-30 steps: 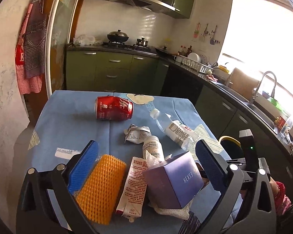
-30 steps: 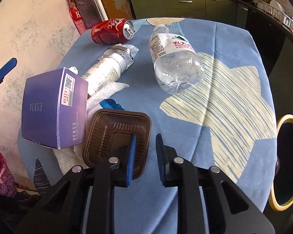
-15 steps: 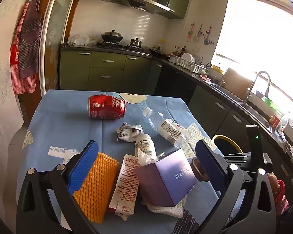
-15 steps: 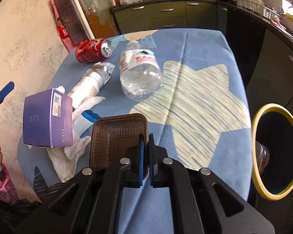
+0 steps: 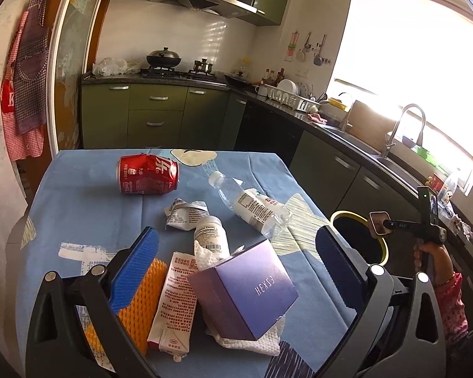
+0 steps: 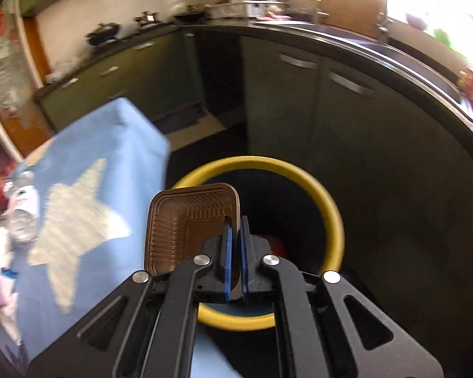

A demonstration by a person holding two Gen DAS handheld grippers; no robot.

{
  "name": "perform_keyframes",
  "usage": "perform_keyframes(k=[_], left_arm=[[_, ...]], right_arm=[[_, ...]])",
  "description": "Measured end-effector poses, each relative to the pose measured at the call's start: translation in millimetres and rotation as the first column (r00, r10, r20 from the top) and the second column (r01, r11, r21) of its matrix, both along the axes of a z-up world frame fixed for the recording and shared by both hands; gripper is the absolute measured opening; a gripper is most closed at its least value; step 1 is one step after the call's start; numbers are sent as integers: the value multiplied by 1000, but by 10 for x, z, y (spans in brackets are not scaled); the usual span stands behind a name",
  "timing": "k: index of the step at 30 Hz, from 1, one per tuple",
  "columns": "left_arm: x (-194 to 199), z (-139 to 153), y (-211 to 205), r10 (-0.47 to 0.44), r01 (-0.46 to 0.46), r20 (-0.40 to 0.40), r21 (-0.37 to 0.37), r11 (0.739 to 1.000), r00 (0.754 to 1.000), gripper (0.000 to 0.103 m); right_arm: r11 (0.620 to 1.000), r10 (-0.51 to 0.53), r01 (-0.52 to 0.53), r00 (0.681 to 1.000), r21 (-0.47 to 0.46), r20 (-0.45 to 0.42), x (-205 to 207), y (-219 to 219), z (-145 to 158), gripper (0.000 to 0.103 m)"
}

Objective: Collect trash
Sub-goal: 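Carry the brown tray to the bin and release it with the right gripper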

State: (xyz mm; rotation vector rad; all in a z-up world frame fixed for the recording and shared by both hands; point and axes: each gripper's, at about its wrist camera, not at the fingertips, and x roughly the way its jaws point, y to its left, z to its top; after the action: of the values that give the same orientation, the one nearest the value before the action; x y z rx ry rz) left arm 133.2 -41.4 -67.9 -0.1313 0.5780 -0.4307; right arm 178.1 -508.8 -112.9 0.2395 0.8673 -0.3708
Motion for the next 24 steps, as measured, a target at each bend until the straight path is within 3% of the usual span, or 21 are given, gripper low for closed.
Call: perform_keyframes(k=[4,6,7,14,18,24], left_arm=[[32,-17,-80,-19,19,-9,7,1000,1000,98],[44,-32,-124,-28,29,-11,14,999,1000,98],[51,-38,-135,-33,33,-13,19,999,999,98],[45,-83,-236,-141,141,-10,61,988,990,98],[-3,-89,-273,-268,266,6,101,959,963,98],[-14,-158,-309,-420,411,-8,223,884,908,98]], right_arm=[[995,-87,83,994,-55,-69,75,-262,-221,6],[992,-115,111,990,-64,-76,75,-339,-281,19],[991,-122,118,990,-62,-71,69,-350,-292,20],[995,-93,91,994,-41,-50,-41,-273,-283,24],[997,-69,68,997,-35,-43,-82,-204,-242,26],[999,-39,38,998,-27,-43,-79,-82,-223,27]])
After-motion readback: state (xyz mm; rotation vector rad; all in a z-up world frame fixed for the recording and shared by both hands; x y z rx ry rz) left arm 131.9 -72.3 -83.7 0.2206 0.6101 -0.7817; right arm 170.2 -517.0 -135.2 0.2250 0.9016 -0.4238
